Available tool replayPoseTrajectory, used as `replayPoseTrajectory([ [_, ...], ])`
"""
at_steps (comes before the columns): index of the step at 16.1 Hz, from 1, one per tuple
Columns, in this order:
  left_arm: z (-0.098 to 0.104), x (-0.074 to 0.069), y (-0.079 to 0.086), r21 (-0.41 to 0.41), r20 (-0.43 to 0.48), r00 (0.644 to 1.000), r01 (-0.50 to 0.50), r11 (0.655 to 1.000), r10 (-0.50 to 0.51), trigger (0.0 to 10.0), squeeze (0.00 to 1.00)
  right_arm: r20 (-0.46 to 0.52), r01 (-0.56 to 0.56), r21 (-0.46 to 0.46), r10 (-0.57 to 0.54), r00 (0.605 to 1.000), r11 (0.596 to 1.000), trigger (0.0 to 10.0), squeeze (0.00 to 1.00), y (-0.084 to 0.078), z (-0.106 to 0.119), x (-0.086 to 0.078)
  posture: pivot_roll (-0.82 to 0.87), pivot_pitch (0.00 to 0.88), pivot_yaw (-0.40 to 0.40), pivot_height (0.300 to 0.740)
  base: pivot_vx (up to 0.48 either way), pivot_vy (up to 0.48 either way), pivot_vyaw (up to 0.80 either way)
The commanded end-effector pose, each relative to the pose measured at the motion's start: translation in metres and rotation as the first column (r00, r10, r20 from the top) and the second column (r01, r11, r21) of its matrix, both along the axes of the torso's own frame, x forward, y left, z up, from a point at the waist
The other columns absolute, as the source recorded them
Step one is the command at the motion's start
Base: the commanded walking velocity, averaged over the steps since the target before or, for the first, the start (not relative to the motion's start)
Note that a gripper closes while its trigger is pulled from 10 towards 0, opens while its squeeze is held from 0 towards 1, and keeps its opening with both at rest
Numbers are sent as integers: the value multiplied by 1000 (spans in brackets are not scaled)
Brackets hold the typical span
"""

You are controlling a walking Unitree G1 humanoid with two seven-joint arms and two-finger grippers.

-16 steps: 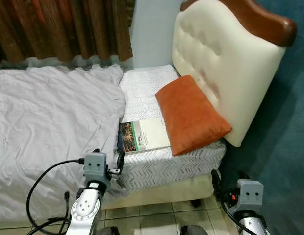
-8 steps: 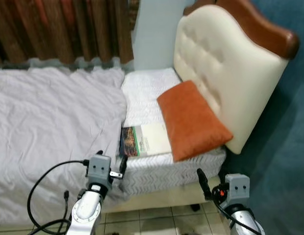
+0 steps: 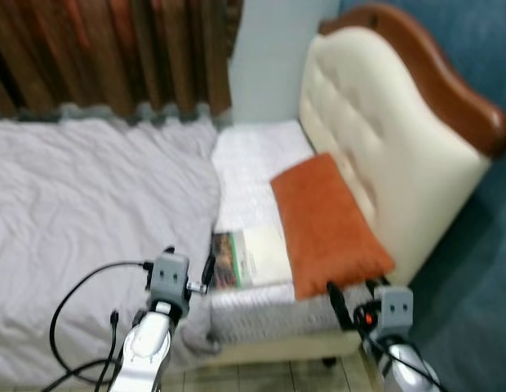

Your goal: Clean up the room

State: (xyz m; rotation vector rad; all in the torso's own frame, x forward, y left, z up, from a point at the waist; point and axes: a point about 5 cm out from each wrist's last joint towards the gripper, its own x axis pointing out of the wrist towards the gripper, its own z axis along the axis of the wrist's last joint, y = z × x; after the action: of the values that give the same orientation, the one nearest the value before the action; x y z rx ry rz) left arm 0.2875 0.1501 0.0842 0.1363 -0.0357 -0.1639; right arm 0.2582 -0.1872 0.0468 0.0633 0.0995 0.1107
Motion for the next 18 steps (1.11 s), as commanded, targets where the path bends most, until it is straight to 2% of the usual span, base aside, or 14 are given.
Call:
replayPoseTrajectory([
  [1, 1, 3, -2, -18, -3, 1000, 21, 1000, -21, 10000, 0, -11, -11, -14, 11, 1000, 1000, 10000, 0, 0, -2, 0, -38, 0, -37, 740, 0, 0, 0],
  [4, 6, 9, 0, -21, 13, 999, 45, 999, -44, 10000, 0, 43, 48, 25, -49, 998, 999, 10000, 0, -2, 5, 7, -34, 0, -22, 740, 0, 480, 0],
  [9, 6, 14, 3, -31, 1, 999, 52, 998, -52, 10000, 0, 39, 69, 24, -70, 997, 997, 10000, 0, -3, 3, 9, -37, 0, -14, 740, 0, 480, 0],
  [15, 1, 12, 4, -60, -12, 999, 34, 998, -35, 10000, 0, 34, 77, 31, -78, 996, 997, 10000, 0, -5, 0, 7, -40, 0, -19, 740, 0, 480, 0],
  [16, 0, 11, 5, -67, -18, 999, 29, 997, -31, 10000, 0, 32, 73, 31, -74, 997, 997, 10000, 0, -5, 0, 7, -40, 0, -20, 740, 0, 480, 0],
  [18, -11, 3, 22, -79, -44, 999, -34, 996, 31, 10000, 0, 29, 69, 36, -70, 997, 997, 10000, 0, -7, -2, 2, -39, 0, -23, 740, 0, 480, 0],
])
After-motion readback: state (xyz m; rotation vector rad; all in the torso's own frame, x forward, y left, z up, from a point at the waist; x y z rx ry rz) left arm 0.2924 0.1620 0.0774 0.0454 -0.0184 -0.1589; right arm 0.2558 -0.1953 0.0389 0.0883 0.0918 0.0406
